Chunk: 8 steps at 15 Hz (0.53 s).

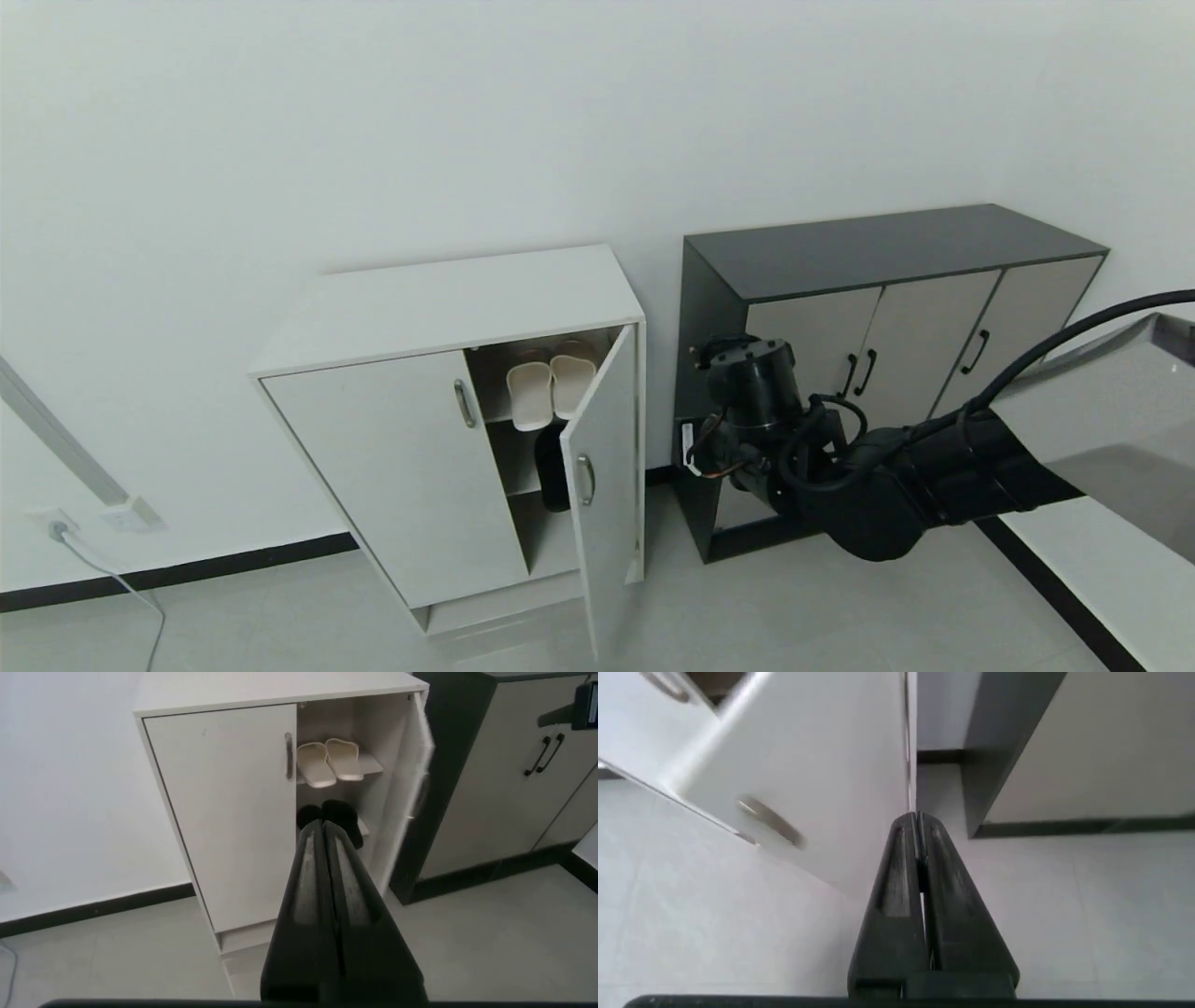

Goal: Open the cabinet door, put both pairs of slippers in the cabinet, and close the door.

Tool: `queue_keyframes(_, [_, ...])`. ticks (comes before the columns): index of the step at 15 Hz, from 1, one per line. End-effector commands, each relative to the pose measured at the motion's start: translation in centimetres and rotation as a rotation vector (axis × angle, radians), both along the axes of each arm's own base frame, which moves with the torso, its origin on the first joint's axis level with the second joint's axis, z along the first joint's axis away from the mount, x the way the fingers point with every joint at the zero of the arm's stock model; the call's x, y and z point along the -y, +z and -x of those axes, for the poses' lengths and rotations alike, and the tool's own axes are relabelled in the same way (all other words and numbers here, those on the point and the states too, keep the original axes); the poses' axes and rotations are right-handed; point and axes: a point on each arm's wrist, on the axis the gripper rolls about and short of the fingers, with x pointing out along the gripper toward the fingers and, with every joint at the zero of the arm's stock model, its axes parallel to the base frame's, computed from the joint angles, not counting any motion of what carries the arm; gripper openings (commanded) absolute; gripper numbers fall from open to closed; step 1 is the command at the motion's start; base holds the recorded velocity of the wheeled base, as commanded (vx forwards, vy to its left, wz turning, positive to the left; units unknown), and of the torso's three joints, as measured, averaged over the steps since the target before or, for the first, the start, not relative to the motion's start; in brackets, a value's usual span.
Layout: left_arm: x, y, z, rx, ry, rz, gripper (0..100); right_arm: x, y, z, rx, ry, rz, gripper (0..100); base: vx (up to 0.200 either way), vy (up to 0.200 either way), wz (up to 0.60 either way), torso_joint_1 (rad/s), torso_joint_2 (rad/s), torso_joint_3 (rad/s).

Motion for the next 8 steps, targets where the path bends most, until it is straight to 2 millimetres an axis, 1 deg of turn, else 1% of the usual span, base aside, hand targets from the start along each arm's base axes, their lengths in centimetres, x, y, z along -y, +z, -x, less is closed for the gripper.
queue_keyframes(1, [0.0,0.0,0.0,0.0,0.0,0.0,0,0.3,0.0,0.5,0.014,0.01,0.007,0,0.0,0.0,0.0,0.0,0.0,0.0])
queue_keyframes(3, [0.0,0.0,0.0,-0.002,0.0,0.0,0,0.2,-0.3,0.7,0.034,0.026,0.03,0,0.0,0.0,0.0,0.0,0.0,0.0])
queue_keyframes(4, [0.0,0.0,0.0,-0.002,0.0,0.0,0,-0.2,-0.3,1.1,0.041,0.044,0.029,0,0.0,0.0,0.0,0.0,0.0,0.0])
queue_keyframes(6, [0.0,0.0,0.0,0.0,0.0,0.0,0,-0.6,-0.7,1.6,0.032,0.06,0.04,0,0.0,0.0,0.6,0.002,0.0,0.005])
queue_keyframes(8, [0.0,0.0,0.0,0.0,0.0,0.0,0,-0.5,-0.8,1.6,0.031,0.06,0.041,0,0.0,0.0,0.6,0.005,0.0,0.002])
